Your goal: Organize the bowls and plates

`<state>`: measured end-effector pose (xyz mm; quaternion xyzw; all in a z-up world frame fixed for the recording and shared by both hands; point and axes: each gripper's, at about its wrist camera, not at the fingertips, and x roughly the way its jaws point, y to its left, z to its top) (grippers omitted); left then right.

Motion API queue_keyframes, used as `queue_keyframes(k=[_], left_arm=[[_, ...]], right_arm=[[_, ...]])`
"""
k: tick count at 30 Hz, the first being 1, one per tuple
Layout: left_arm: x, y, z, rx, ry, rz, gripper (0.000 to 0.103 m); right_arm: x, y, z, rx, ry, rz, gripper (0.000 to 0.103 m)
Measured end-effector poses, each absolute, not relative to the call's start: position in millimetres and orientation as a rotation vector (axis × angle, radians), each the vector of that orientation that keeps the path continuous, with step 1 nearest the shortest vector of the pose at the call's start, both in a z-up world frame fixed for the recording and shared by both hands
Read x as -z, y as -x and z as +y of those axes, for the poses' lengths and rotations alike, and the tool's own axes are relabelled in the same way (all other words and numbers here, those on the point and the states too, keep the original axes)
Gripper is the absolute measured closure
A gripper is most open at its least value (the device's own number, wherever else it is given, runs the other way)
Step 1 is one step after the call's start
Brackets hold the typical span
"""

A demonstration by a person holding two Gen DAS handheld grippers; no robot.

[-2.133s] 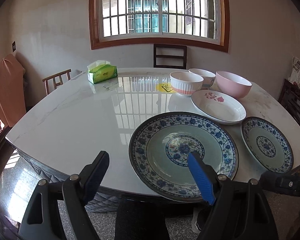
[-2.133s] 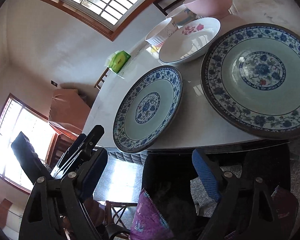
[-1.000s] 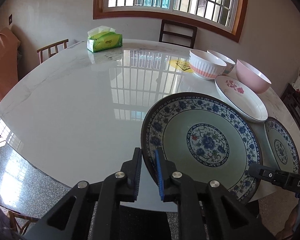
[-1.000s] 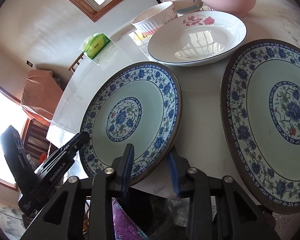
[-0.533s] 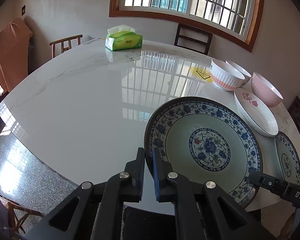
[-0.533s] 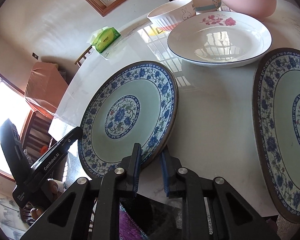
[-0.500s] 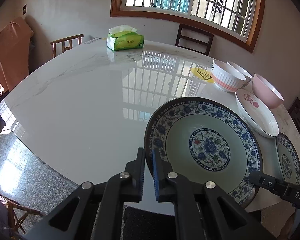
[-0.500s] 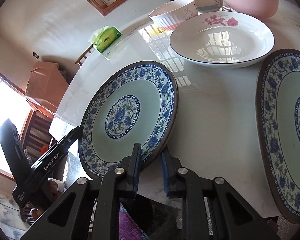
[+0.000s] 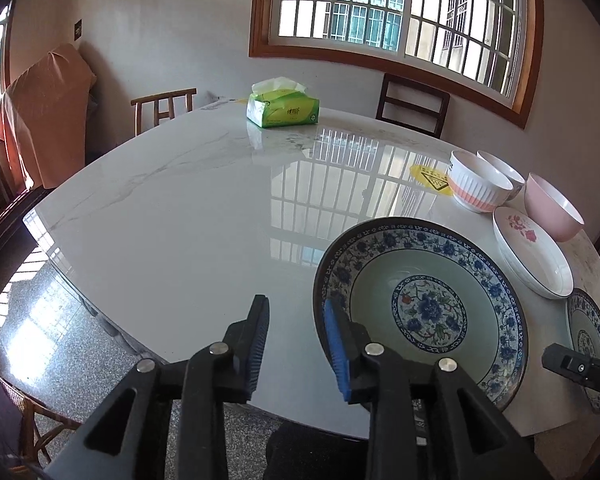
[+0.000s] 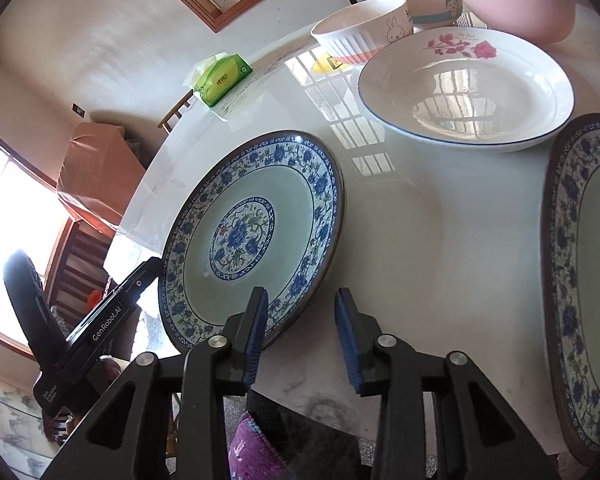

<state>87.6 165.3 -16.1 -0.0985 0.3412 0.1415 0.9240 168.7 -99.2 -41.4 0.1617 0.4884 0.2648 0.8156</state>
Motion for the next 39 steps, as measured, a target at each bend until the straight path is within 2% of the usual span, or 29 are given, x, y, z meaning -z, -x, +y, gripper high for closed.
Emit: queue_keyframes(k=[1,7,13,19,28,39], left_arm=[[11.3,-82.8,165.1,-0.31,0.195,0.674,0.065],[-15.0,-72.6,134.3,-0.16,0.176,0.652,0.064],[-32.8,-87.3,51.6,0.191,0.164,0.749,0.064],[-23.4,-125.5,-32.0,0.401,0.154,0.896,0.064],[8.9,-169.0,-66.4,0.448,0.275,1.054,0.064],[22.3,-175.9,-70.7,0.436,0.329,1.097,0.064]], right_arm=[[34.5,-164.6,-108.6,-0.564,-0.341,1.014,0.065],[-6.5,-137.3,-192.7,-0.482,-0.327,0.896,0.061],[-19.1,-111.1,-292.2,-0.304,-0.365,0.884,0.061],[-0.9,-119.7,-363.4,-0.214,-0.463,0.937,0.061],[30.9,-150.6,-398.1,-0.278,-0.58,0.988,0.061],[52.4,-172.1,-400.1,-0.36,-0.64,1.028,0.062]])
